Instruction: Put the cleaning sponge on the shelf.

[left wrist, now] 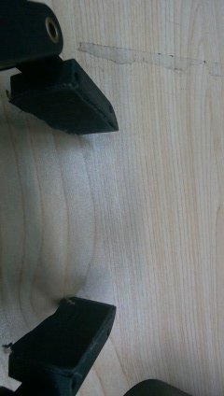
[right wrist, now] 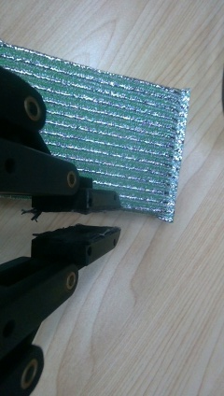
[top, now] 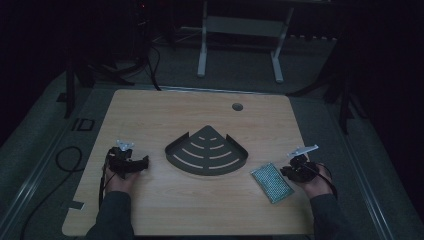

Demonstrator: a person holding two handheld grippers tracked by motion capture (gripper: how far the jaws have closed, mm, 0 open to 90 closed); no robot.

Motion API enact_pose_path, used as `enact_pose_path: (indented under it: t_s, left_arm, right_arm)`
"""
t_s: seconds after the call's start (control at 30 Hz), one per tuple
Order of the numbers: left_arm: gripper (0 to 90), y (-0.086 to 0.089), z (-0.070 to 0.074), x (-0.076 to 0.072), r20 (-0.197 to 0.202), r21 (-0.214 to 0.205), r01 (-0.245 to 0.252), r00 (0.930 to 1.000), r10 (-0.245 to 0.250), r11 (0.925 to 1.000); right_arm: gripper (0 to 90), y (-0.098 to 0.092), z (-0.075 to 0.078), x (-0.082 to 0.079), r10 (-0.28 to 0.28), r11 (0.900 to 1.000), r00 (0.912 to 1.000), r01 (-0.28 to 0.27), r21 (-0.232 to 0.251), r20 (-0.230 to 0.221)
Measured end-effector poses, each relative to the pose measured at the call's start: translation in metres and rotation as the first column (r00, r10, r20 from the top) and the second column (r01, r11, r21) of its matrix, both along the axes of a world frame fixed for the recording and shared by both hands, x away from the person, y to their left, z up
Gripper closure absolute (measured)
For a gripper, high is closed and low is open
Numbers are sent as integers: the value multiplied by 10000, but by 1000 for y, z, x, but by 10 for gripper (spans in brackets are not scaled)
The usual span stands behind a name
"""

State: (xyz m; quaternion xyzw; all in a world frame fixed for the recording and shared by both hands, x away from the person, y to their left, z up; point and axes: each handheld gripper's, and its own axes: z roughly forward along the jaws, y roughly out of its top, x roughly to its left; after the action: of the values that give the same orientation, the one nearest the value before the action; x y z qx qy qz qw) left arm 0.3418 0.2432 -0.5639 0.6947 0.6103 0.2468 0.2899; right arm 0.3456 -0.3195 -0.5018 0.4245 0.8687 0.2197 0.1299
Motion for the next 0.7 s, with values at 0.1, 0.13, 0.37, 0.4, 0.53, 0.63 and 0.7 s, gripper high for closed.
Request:
enact_pose_path:
  t_s: [0.1,0.13,0.37,0.4,0.53,0.63,0.7]
  left_arm:
    - [115,0,0,0,-1,-2,-2,10000,2,10000]
    - [115,0,0,0,1,0,0,10000,0,10000]
    - [115,0,0,0,0,-3,1,10000,-1,10000]
    - [115,0,0,0,2,-2,-1,10000,1,10000]
    - [115,0,0,0,2,-3,2,10000,-2,10000]
    - [115,0,0,0,3,-1,0,10000,0,10000]
    - [115,0,0,0,3,-1,1,10000,-1,10000]
  right_arm:
    - [778,0,1,3,-37,10000,9997,38,38,-226]
    - [771,0,1,3,-69,9999,9994,72,74,-340]
    - [756,-1,3,10,-173,9995,9944,198,236,-1039]
    - [755,-1,4,11,-153,9996,9940,177,204,-1083]
    - [755,1,5,14,-160,9997,9902,182,150,-1386]
    - [753,3,6,16,-199,9998,9879,207,33,-1540]
    - [747,3,6,18,-216,9997,9860,226,44,-1652]
